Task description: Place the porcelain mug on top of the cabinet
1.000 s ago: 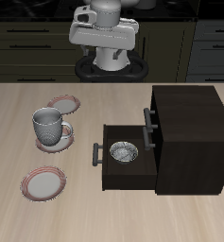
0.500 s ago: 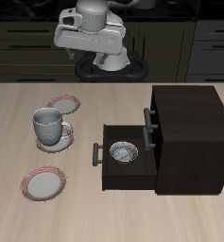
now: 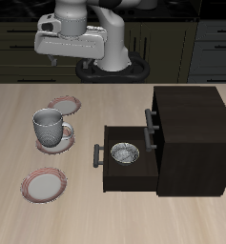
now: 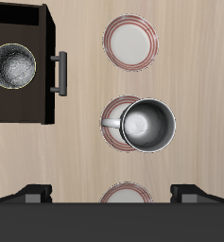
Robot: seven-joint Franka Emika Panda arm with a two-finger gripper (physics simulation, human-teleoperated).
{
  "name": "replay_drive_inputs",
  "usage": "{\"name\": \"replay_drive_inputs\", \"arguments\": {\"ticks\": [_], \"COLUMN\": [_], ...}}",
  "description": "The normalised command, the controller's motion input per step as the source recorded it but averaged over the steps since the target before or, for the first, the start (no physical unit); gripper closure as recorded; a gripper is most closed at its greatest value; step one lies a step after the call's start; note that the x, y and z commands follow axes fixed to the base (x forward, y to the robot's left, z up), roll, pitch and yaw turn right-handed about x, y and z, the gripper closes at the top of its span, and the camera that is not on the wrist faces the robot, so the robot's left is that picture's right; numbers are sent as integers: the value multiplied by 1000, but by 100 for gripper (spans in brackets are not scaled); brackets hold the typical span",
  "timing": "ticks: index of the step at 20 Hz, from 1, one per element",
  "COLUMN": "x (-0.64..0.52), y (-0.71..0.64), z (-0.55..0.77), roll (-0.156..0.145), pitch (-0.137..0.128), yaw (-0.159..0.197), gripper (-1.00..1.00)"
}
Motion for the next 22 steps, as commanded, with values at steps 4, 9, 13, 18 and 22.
{"name": "replay_drive_inputs", "arguments": {"ticks": [4,9,13,18,22], "x": [138,205,96,69,-70], "y": [-454,-530,-376,-282,-43], "z": [-41,-31,51,-32,-67], "roll": [-26,-7,-14,-45,-30], "pitch": [-4,-13,-26,-4,-65], "yaw": [13,22,9,19,21], "gripper": [-100,-100,-100,-100,-100]}}
